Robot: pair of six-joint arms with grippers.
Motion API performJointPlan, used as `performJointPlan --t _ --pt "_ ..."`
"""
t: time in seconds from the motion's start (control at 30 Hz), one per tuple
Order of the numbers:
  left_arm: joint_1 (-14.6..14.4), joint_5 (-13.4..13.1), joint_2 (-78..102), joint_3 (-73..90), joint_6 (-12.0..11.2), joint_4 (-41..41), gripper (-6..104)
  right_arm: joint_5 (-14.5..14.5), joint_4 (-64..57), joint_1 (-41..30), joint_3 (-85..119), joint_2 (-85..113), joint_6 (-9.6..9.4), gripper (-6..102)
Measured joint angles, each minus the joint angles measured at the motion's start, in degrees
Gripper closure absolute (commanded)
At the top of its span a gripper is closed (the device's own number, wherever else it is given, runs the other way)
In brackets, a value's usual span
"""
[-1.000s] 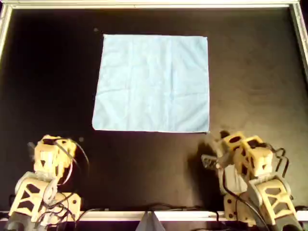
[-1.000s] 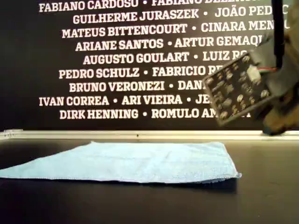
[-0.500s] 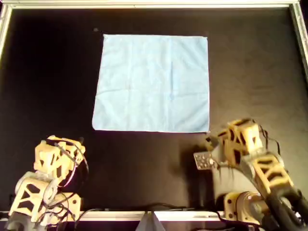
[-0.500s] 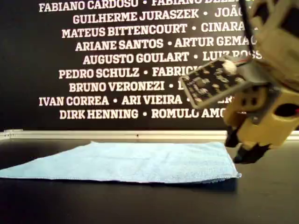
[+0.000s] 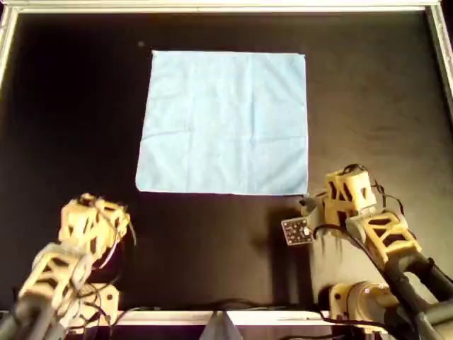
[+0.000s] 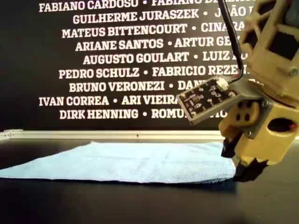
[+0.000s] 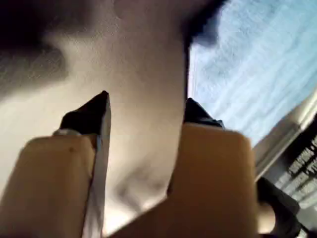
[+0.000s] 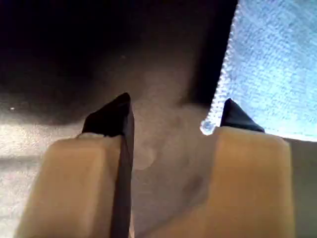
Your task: Fold a cloth
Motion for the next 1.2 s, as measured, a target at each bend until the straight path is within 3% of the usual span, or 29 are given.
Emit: performJointPlan --t 0.27,0.67,0.97,1.2 --pt "-0.09 0.62 -27.95 -15.38 -0.44 -7.47 45 0.0 -5.19 0.0 0.0 -5.1 0.0 23" --pt "-0.09 0.79 -32.08 -23.03 0.09 -8.17 45 -0.7 -6.59 0.26 -14.06 -23.91 0.26 23" --pt "-0.09 1.49 -47.55 -34.01 0.09 -8.7 46 -0.44 -6.59 0.26 -19.86 -29.0 0.26 23" --pt "-1.23 0.79 -49.39 -36.04 0.09 -8.88 46 -0.44 -6.59 0.18 -22.06 -30.76 0.26 24"
